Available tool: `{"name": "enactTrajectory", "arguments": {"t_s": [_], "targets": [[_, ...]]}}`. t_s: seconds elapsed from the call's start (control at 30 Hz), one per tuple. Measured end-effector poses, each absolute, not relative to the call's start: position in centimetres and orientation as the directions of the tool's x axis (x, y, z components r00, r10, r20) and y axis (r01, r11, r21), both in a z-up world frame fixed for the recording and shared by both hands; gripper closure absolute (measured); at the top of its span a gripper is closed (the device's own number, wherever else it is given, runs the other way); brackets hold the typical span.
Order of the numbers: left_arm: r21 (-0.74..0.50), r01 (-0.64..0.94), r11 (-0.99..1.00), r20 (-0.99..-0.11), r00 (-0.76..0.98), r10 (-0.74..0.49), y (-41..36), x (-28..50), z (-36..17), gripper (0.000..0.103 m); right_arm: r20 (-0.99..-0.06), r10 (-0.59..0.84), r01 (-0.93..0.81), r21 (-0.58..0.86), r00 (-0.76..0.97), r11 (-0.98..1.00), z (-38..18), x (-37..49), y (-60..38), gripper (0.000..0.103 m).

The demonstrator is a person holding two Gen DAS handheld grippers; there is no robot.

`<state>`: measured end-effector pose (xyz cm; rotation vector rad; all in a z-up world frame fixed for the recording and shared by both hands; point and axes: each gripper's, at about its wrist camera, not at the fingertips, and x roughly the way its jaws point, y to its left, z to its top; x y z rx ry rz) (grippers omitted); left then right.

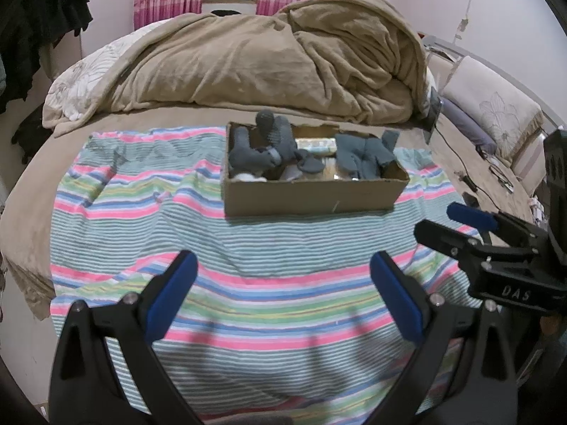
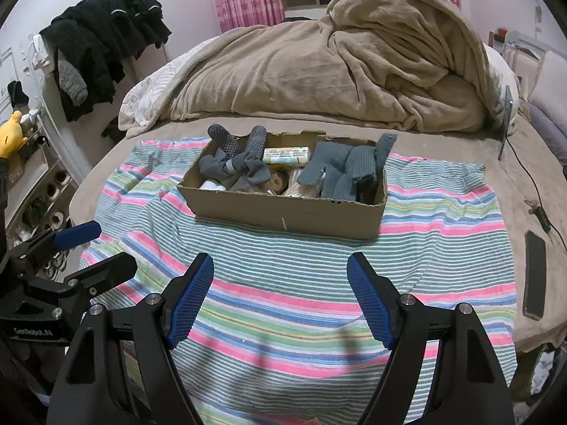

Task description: Organize objects

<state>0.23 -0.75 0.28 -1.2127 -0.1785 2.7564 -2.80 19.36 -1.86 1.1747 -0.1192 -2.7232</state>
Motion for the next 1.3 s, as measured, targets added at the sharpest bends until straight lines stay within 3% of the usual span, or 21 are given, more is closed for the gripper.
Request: {"name": "enactTrajectory", "arguments": {"t_s": [1.3], "targets": [[-0.163,-0.059,-0.985,-0.718,-0.677,0.160,-1.62,-0.12,0.55,0.004,-0.715,-0.189,0.123,0.144,-0.673,-0.982,-1.81,-3.28,19.33,0.023]]}}
